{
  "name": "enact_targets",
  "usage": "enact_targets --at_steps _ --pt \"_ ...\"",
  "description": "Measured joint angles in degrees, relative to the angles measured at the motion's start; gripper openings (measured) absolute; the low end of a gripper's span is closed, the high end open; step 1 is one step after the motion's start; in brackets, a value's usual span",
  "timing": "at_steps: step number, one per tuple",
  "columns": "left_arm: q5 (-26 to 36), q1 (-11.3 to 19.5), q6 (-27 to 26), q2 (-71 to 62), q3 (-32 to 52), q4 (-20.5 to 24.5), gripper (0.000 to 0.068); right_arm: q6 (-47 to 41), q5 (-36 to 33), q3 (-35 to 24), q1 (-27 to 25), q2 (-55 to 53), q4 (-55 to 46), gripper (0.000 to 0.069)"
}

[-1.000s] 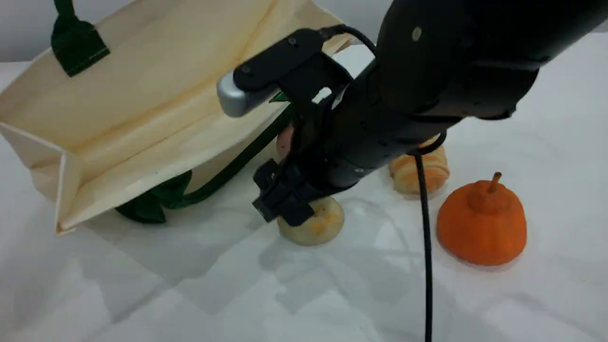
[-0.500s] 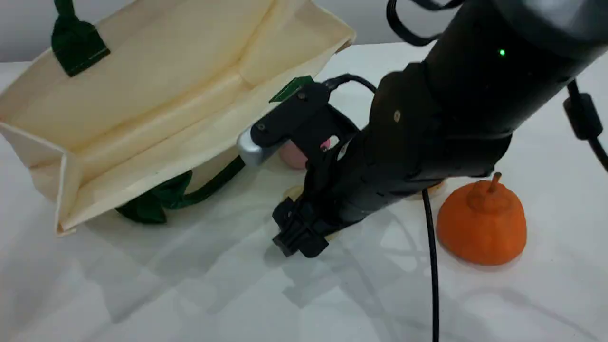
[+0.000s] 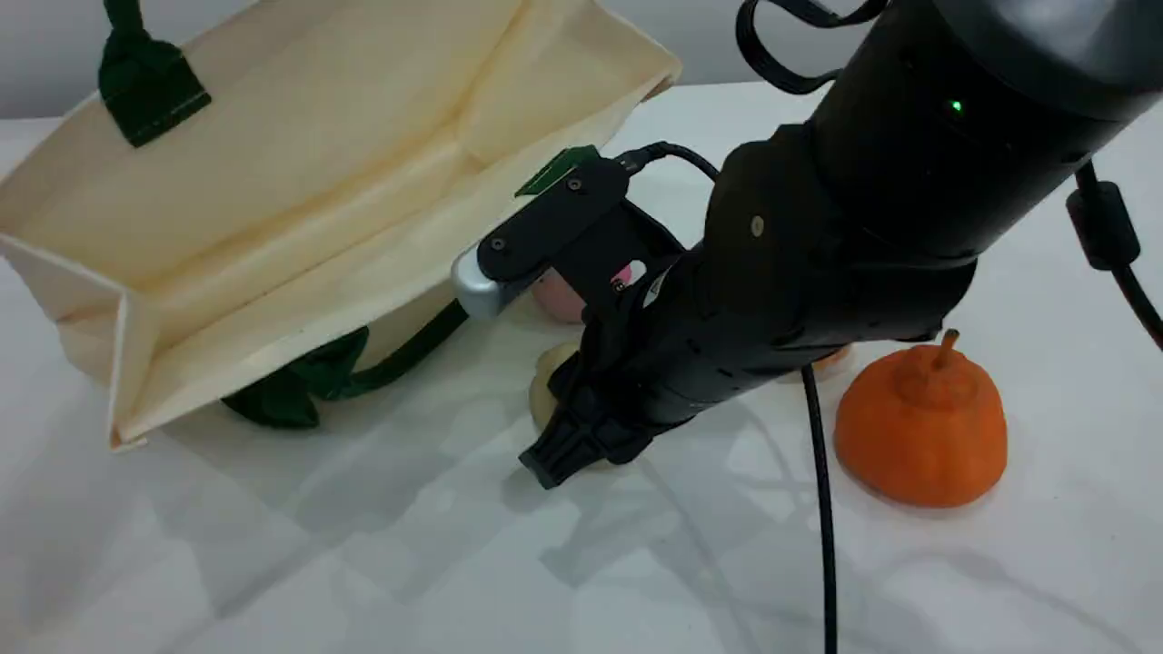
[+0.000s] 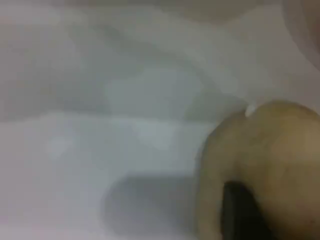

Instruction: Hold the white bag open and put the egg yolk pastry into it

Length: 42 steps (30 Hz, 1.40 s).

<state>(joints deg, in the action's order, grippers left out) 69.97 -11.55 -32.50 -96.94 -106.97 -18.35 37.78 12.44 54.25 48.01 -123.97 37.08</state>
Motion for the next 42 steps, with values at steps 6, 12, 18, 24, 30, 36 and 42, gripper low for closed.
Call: enact_targets --at_steps 6,12,18,24,30,36,42 --pt "0.0 0.0 0.0 0.0 0.0 0.2 0.009 2.4 -1.6 -0.1 -0.1 0.5 0.2 0.0239" --pt "0.0 0.0 -0.1 0.0 0.0 0.5 0.009 3.1 -8.8 -0.4 -2.1 5.1 0.2 0.0231" --pt "0.0 0.0 -0.5 0.0 0.0 0.5 0.009 5.6 -10.2 -3.9 -6.2 14.1 0.3 0.0224" --pt "0.0 0.0 -1.2 0.0 0.0 0.5 0.009 5.8 -9.5 -9.5 -8.8 24.5 0.3 0.0221" --pt "0.0 0.0 -3.1 0.0 0.0 0.3 0.009 6.3 -12.4 -12.5 -8.6 35.5 0.3 0.0221" --pt "0.0 -3.3 -5.8 0.0 0.0 0.4 0.009 6.3 -18.3 -12.5 -6.8 43.8 0.3 0.0218" --pt "0.0 -7.3 -6.3 0.0 0.0 1.6 0.009 6.3 -18.7 -12.5 -0.3 45.2 0.3 0.0218"
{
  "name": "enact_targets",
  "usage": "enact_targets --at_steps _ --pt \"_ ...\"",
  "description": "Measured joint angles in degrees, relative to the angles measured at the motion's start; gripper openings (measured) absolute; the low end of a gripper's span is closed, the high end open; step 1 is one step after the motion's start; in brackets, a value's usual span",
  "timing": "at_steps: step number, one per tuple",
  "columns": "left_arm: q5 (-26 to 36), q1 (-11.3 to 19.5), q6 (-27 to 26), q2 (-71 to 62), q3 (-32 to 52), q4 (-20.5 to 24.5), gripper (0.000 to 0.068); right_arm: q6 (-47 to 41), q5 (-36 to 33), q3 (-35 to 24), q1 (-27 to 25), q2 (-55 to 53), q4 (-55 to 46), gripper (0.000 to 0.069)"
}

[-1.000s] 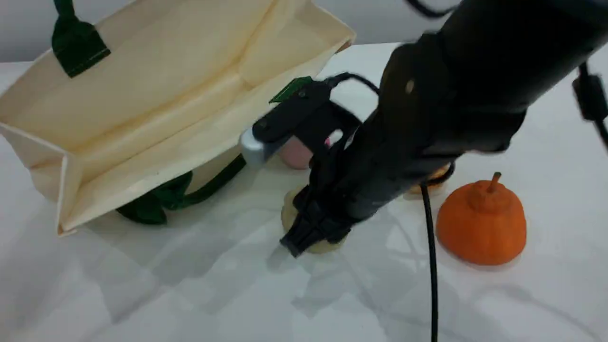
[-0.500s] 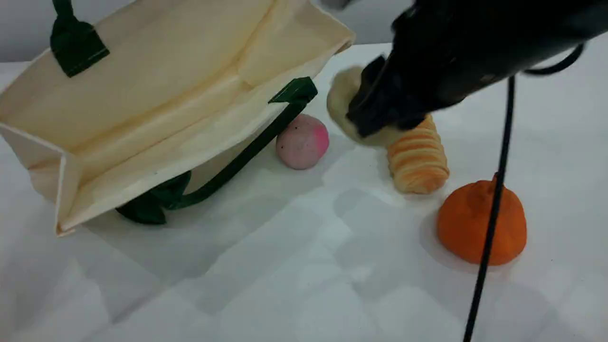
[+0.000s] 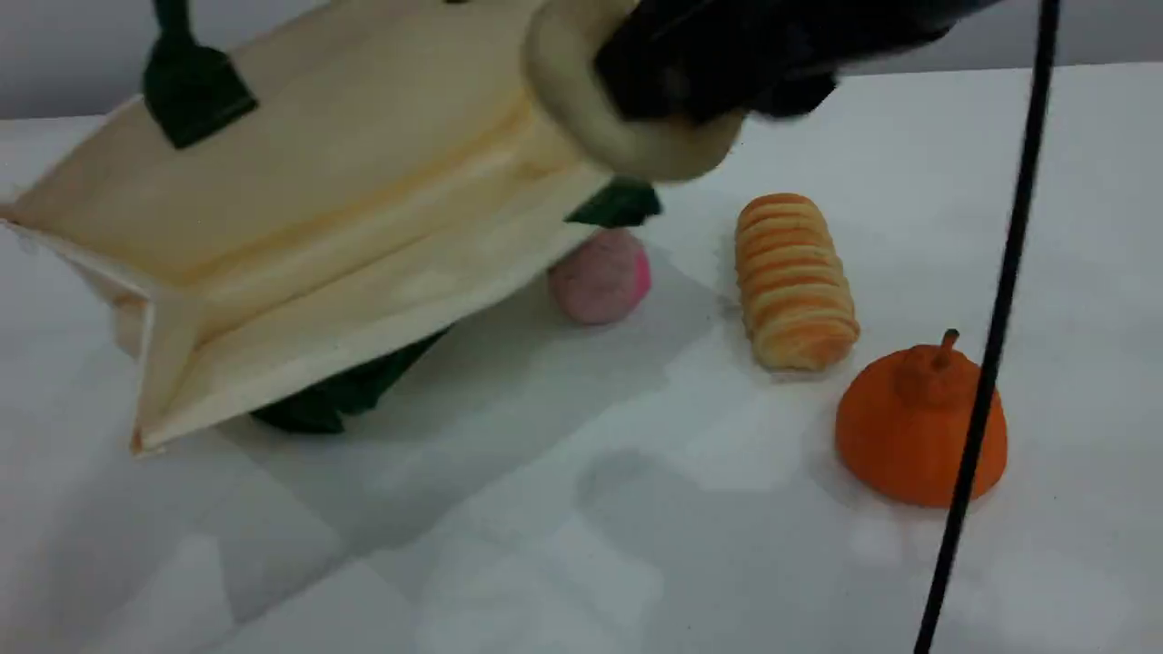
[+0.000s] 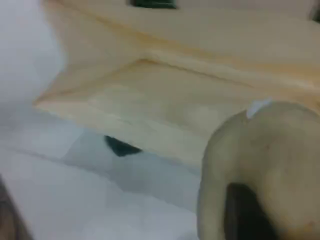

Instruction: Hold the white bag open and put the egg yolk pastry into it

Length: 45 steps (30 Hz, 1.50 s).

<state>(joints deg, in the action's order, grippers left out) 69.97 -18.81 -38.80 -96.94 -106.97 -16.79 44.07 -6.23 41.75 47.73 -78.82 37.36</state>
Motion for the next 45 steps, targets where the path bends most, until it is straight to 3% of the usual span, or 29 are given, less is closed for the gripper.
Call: enact_targets --at_steps 10,17,31,37,45 --pt "0.0 -1.0 0.2 0.0 -0.1 -2.7 0.009 0.0 6.8 0.1 10.1 -0.3 0.2 0.0218" --pt "0.0 -2.5 0.3 0.0 -0.1 -3.0 0.009 -0.1 11.3 2.1 10.1 -6.0 2.3 0.0216" --pt "0.0 -2.5 0.3 0.0 -0.1 -3.1 0.009 1.8 23.7 12.5 10.0 -25.9 1.5 0.0213" --pt "0.0 -2.5 0.3 0.0 -0.1 -3.3 0.009 3.0 30.6 13.0 10.0 -33.0 2.1 0.0211" --pt "0.0 -2.5 0.3 0.0 -0.1 -3.3 0.009 3.0 36.3 13.0 10.0 -34.6 2.8 0.0211"
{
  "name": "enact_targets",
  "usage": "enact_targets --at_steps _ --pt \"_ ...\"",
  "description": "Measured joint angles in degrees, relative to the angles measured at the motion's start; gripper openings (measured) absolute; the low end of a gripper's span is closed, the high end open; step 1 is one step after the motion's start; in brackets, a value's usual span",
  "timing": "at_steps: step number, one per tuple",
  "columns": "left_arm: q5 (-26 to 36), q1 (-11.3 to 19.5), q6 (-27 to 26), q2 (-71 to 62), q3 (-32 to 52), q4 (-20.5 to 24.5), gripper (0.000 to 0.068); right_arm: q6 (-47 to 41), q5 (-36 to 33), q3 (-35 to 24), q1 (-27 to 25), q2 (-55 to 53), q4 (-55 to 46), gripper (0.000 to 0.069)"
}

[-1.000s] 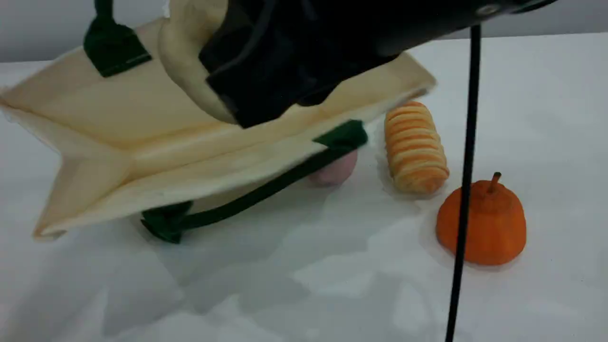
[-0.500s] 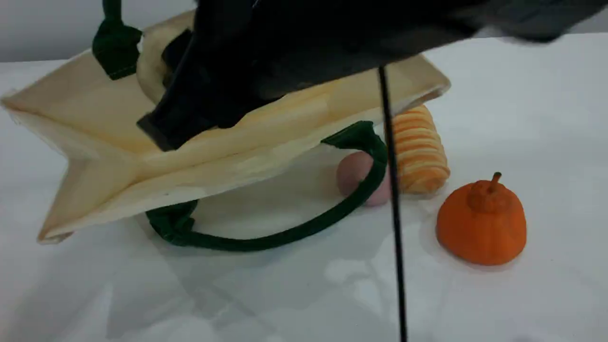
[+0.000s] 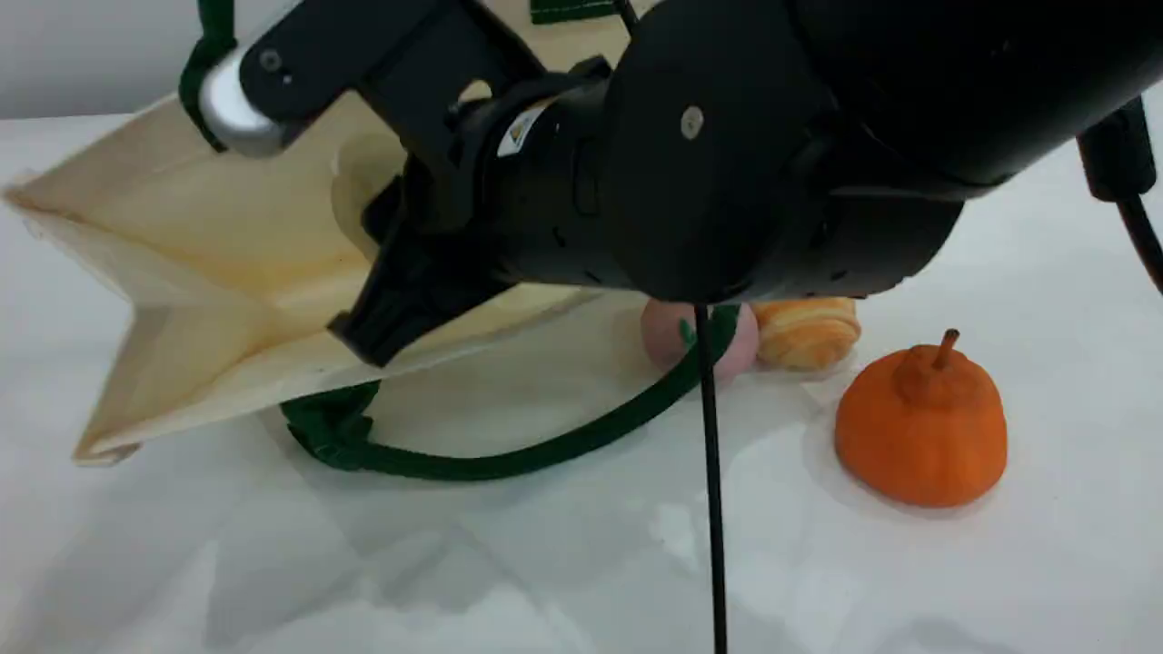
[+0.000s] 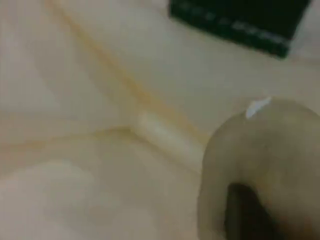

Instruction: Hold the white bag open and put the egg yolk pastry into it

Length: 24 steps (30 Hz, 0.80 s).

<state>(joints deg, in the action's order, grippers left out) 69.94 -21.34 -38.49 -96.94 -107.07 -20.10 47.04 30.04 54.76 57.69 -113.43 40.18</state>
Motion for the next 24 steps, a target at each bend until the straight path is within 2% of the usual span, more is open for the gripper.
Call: enact_targets --at_steps 4,6,10,12,14,18,24 --pt "0.0 0.0 0.0 0.0 0.0 0.0 0.009 -0.5 0.7 0.0 0.0 0.0 1.8 0.0234" --pt "0.0 0.0 0.0 0.0 0.0 0.0 0.009 -0.5 1.3 0.0 0.0 0.0 2.9 0.0306" --pt "0.0 0.0 0.0 0.0 0.0 0.1 0.009 -0.5 2.9 0.0 0.0 0.0 5.8 0.0501" --pt "0.0 0.0 0.0 0.0 0.0 0.3 0.009 0.0 3.6 0.0 0.0 0.1 8.4 0.058" --pt "0.2 0.0 0.0 0.0 0.0 0.3 0.009 1.4 3.6 0.0 0.0 0.4 10.7 0.0629" --pt "0.0 0.0 0.0 0.0 0.0 0.4 0.009 8.0 2.3 -0.1 0.1 1.9 15.9 0.0643" --pt "0.0 0.0 0.0 0.0 0.0 1.2 0.009 23.6 -4.5 -0.1 1.3 9.8 30.1 0.0596"
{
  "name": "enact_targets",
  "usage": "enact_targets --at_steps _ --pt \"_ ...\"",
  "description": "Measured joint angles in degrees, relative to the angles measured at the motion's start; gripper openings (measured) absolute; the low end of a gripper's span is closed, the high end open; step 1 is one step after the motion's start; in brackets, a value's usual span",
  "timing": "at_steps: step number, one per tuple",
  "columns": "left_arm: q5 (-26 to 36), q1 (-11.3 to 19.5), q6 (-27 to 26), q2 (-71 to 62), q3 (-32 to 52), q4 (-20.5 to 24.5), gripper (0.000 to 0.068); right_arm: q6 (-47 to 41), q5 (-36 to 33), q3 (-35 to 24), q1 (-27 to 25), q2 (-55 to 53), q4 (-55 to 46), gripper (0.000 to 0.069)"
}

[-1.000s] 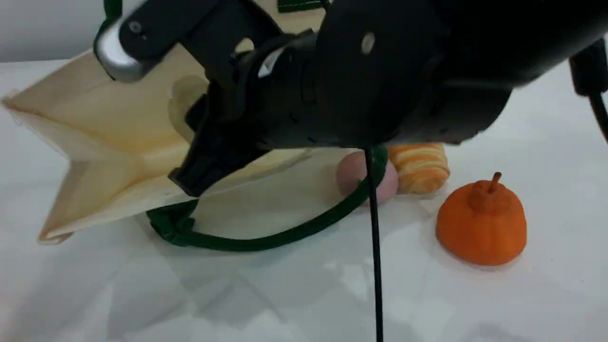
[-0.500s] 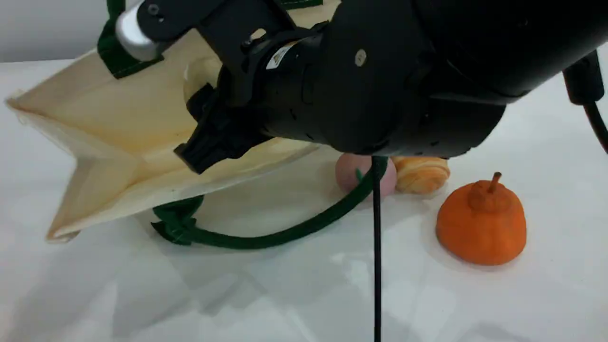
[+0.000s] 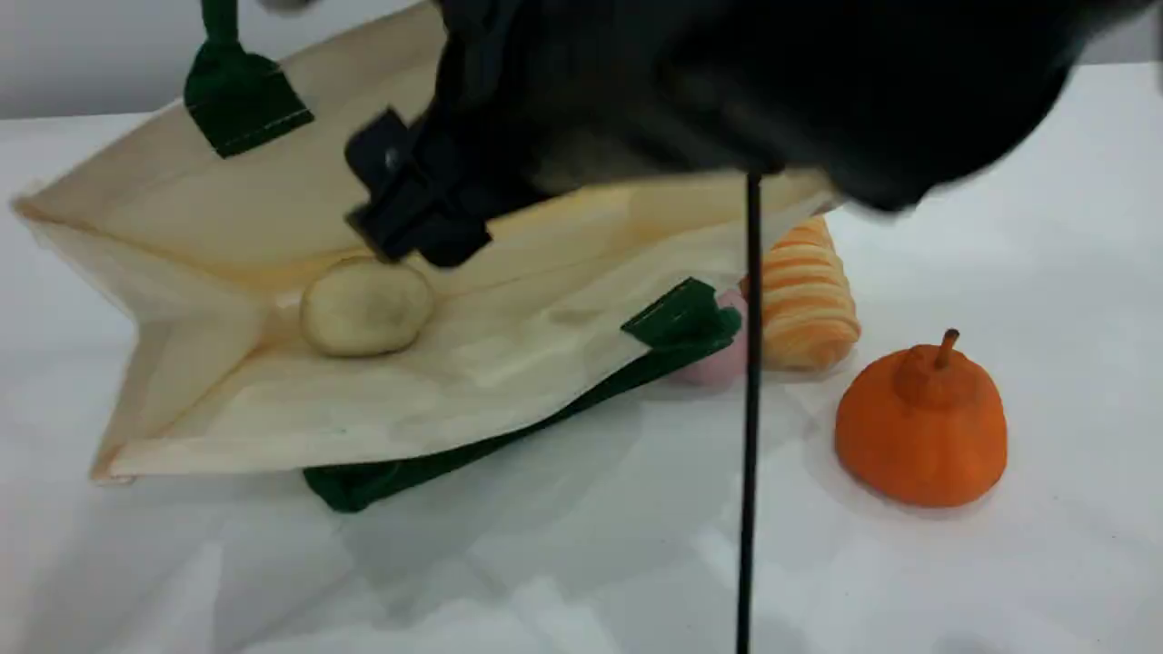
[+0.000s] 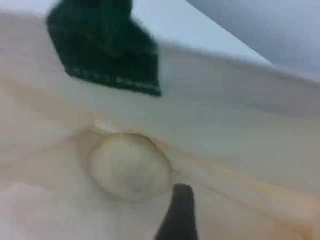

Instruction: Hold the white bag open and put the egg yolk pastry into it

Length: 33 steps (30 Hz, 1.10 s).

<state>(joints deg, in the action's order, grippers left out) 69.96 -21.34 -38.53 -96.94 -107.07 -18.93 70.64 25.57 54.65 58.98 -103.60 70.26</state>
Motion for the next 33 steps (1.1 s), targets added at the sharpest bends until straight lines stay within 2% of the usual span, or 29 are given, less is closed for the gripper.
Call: enact_targets --at_steps 4,9,13,18,21,27,31,33 --pt "0.0 0.0 0.0 0.0 0.0 1.2 0.009 12.8 -0.6 0.0 0.7 6.0 12.9 0.056" --pt "0.0 0.0 0.0 0.0 0.0 1.1 0.009 19.4 8.7 0.0 0.7 11.4 27.1 0.0555" --pt "0.0 0.0 0.0 0.0 0.0 1.0 0.009 19.4 15.7 0.0 0.7 12.4 30.1 0.0554" --pt "0.0 0.0 0.0 0.0 0.0 1.0 0.009 19.4 21.5 0.1 0.3 12.4 27.9 0.0554" --pt "0.0 0.0 0.0 0.0 0.0 1.0 0.009 19.4 20.2 0.1 0.4 12.4 28.9 0.0554" --pt "0.0 0.0 0.0 0.0 0.0 0.8 0.009 19.3 11.0 0.1 0.4 12.3 29.6 0.0554" --pt "0.0 0.0 0.0 0.0 0.0 0.8 0.0102 19.3 10.8 0.1 0.4 12.3 29.6 0.0554" --pt "0.0 0.0 0.0 0.0 0.0 0.8 0.0133 19.3 10.8 0.1 0.4 12.3 29.6 0.0554"
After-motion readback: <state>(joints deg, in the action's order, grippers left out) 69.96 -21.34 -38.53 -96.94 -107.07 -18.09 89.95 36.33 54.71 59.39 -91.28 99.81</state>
